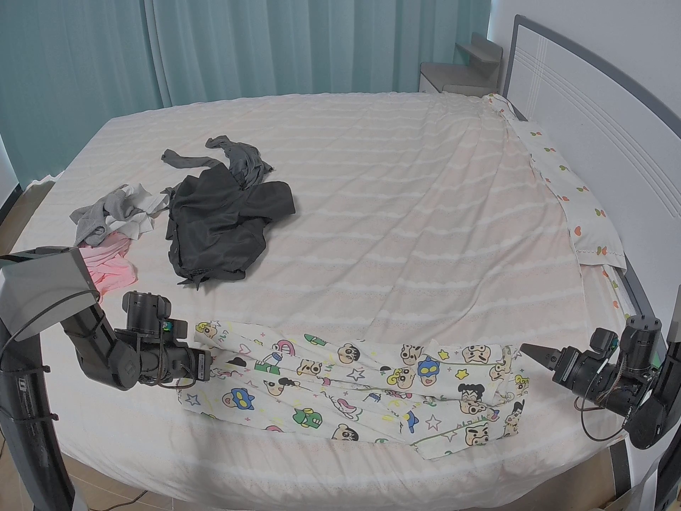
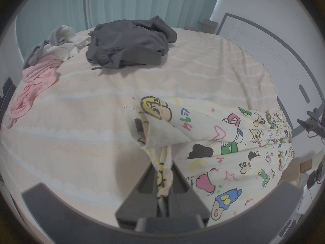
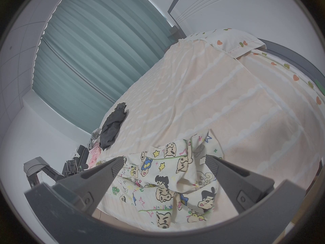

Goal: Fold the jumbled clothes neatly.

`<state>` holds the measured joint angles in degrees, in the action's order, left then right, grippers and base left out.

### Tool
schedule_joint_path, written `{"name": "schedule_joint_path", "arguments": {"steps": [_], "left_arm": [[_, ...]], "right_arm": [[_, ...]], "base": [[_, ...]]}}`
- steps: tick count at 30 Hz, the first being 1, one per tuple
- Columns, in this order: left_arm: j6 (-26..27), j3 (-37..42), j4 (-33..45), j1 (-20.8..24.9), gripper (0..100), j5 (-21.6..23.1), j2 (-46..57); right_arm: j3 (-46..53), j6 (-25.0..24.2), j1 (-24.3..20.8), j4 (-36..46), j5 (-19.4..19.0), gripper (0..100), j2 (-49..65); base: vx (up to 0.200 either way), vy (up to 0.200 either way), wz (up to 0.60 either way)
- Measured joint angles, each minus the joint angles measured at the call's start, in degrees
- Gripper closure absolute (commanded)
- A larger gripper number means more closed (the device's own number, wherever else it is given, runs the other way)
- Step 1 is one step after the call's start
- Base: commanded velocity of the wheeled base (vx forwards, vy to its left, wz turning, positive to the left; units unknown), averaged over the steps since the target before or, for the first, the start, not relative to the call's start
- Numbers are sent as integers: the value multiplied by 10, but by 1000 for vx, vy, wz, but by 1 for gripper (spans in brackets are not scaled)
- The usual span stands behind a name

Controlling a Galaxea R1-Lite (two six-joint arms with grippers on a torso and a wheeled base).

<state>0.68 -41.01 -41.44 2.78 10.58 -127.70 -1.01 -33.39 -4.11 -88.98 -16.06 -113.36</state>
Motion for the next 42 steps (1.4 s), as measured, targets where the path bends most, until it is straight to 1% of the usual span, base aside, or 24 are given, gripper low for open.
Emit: {"name": "schedule_joint_path", "arguments": {"steps": [11,24,32,38,42], "left_arm": [[0,23,4,-57,100,30,40],[4,32,8,-146,100,59,80],[4,26,34,-195,100,85,101],[4,14,74,-213,100,90,126],[1,10,103,-200,100,80,154]], "right_arm": [[0,0,0,0,0,0,-1],[0,-1,1,0,0,0,0],[0,-1,3,0,0,0,1],[0,-1,5,0,0,0,1],[0,-2,6,0,0,0,1]], "base": [[0,0,0],[0,0,0],[0,0,0],[0,0,0],[0,0,0]]}}
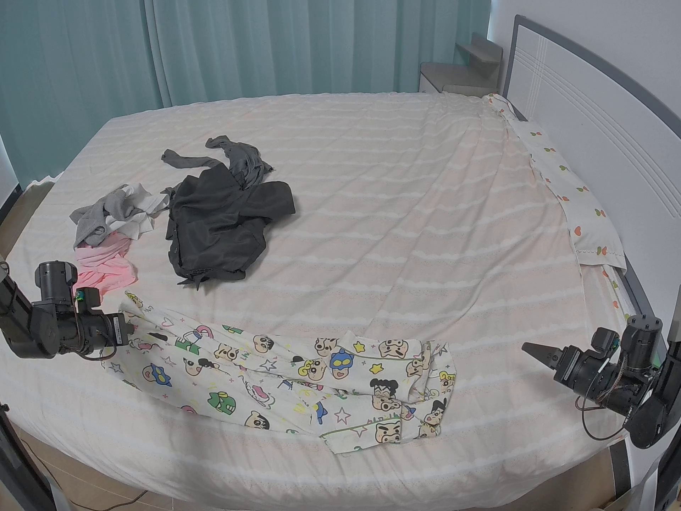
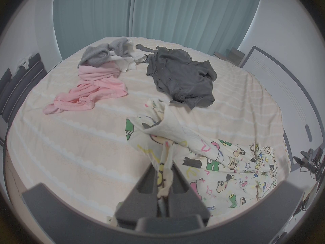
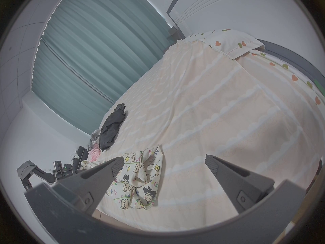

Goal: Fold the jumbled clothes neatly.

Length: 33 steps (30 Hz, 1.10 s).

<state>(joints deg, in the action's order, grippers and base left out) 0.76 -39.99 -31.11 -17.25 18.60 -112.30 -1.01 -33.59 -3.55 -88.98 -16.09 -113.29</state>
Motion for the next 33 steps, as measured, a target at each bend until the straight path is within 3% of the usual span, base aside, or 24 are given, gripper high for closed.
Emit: {"name": "schedule_joint_path", "arguments": {"steps": [8,19,26,33], "left_arm": [[-28,-14,80,108,100,-57,66],[-112,-88,171,363,100,-185,123],[-149,-138,180,526,100,-251,109],[-204,-195,118,630,100,-274,44]], "right_arm": [[0,-2,4,0,-1,0,-6],[0,-2,5,0,-2,0,-8],[0,-1,5,0,-1,0,-8],[0,-1,5,0,-1,0,-8]], "base": [[0,0,0],[0,0,0],[0,0,0],[0,0,0]]}}
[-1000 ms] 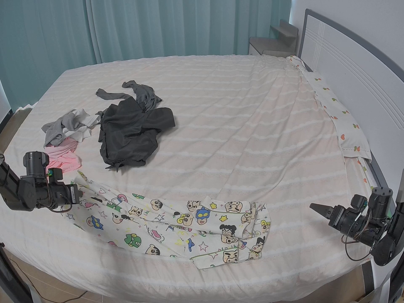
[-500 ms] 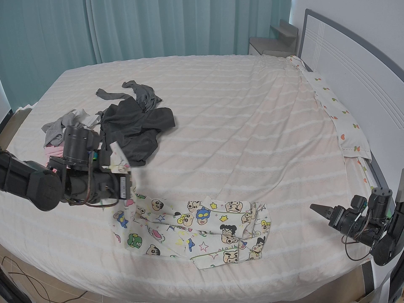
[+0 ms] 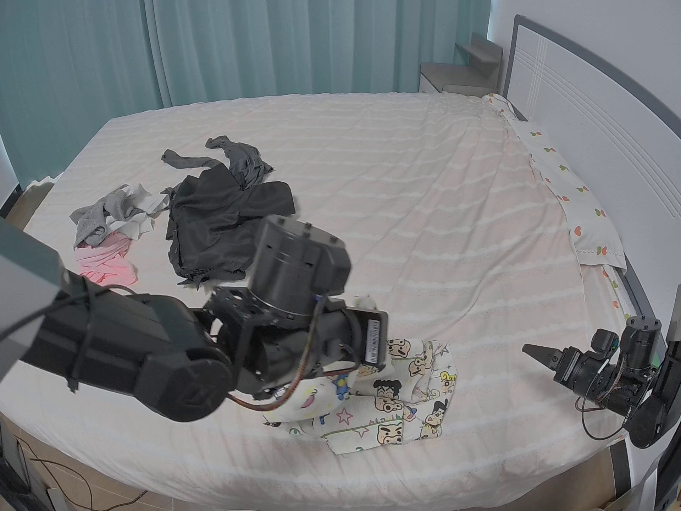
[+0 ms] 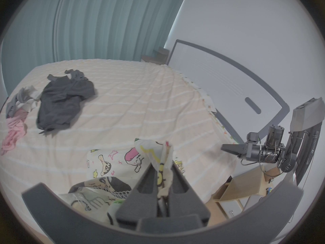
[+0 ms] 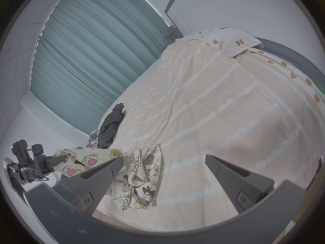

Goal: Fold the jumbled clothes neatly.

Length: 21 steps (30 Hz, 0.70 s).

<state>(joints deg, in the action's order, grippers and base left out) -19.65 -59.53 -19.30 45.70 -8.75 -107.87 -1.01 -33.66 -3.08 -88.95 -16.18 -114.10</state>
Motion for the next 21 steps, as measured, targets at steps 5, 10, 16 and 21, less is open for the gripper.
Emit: {"name": "schedule_joint_path", "arguments": {"steps": [5,10,16,21], "left_arm": [[-16,-15,-33,30,100,-4,-35],[-45,-19,-51,40,100,-3,-51],[-54,-16,-54,46,0,2,-58],[-58,-17,-57,49,0,1,-61]], "right_arm": [[0,1,0,0,0,0,0],[0,2,0,0,0,0,0],[0,2,0,0,0,0,-1],[0,2,-2,0,0,0,-3]], "base": [[0,0,0],[0,0,0],[0,0,0],[0,0,0]]}}
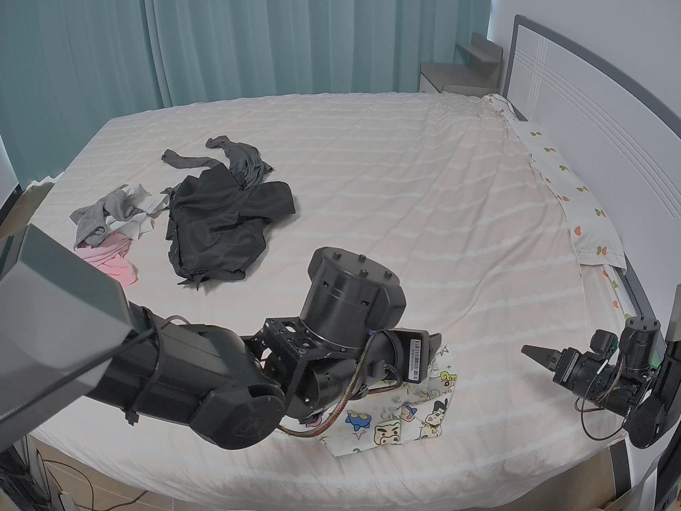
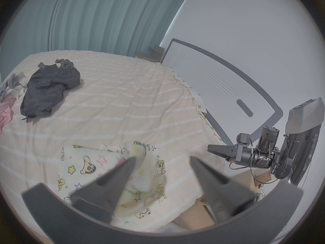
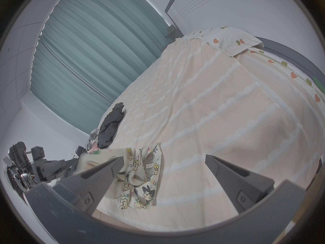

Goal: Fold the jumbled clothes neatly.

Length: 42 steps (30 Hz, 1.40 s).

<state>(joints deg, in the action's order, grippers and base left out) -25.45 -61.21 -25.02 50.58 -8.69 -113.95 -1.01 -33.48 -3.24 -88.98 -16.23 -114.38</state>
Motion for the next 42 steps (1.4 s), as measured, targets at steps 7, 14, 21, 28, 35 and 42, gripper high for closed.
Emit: {"name": "schedule_joint_path", "arguments": {"steps": [7,14,21,28,35,42], "left_arm": [[1,-3,-32,1,0,-10,0],[0,17,-52,-18,0,-46,10],[-31,109,-53,-65,0,-26,79],[-100,226,-56,-135,0,37,160],[-141,293,-91,-187,0,75,202],[-163,349,-170,-230,0,105,208]], "right_arm": [[0,-2,-3,0,-1,0,-2],[0,-12,-16,0,-1,0,-4],[0,-11,-46,0,0,0,-1],[-34,7,-126,6,2,0,5],[-132,57,-192,191,49,0,5],[-304,109,-278,443,144,0,0]], "base": [[0,0,0],[0,0,0],[0,0,0],[0,0,0],[0,0,0],[0,0,0]]}}
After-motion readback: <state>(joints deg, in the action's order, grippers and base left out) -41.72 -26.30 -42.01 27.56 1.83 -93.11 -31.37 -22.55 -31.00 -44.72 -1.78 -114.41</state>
